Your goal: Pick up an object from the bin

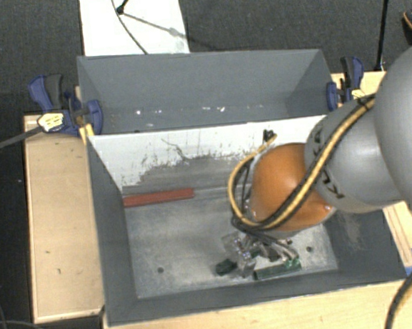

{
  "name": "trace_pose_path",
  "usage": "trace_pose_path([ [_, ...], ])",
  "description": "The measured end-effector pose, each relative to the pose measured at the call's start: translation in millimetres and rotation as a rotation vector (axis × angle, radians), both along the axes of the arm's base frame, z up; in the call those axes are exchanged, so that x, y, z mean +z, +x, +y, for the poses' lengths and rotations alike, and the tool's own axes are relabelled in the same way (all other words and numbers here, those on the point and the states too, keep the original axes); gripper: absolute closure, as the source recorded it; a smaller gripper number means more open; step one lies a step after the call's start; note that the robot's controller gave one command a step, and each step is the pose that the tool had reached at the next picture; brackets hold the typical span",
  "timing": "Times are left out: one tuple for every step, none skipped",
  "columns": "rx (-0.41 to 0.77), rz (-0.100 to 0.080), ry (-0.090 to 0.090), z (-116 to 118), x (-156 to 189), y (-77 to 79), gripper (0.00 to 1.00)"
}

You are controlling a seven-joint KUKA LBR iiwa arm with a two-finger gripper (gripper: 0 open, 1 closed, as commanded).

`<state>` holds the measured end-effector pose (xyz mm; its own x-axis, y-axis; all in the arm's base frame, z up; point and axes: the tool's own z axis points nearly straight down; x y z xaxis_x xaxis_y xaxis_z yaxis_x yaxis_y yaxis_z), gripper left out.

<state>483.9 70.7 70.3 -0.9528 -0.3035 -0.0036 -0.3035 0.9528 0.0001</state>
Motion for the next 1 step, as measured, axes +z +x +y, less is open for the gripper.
trace_pose_path([
  [0.057, -0.007, 0.001, 26.0, 148.6, -2.1, 1.0],
])
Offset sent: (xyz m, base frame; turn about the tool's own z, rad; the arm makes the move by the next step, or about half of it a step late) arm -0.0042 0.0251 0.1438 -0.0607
